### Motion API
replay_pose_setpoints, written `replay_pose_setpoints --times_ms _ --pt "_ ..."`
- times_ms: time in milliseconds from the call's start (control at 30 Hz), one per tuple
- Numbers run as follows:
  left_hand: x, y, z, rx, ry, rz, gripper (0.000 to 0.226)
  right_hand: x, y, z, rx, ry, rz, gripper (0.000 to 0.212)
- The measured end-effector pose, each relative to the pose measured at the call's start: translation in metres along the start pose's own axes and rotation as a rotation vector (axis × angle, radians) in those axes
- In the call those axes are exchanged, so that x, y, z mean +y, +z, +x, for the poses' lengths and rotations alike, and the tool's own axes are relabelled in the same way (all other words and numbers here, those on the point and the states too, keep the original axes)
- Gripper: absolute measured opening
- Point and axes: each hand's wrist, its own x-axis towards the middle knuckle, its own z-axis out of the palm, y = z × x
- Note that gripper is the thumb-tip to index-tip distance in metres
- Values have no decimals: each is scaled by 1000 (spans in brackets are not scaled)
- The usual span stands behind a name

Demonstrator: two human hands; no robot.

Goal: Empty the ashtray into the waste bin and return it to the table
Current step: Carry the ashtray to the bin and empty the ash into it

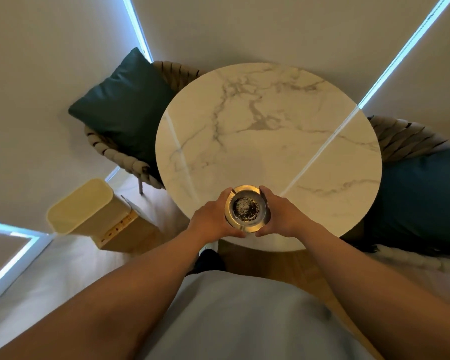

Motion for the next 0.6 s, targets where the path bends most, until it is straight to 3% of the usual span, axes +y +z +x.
replay_pose_setpoints --times_ms 600 --pt "-92 -35 -104 337 -194 -179 115 -126 48 42 -243 -343 -129 125"
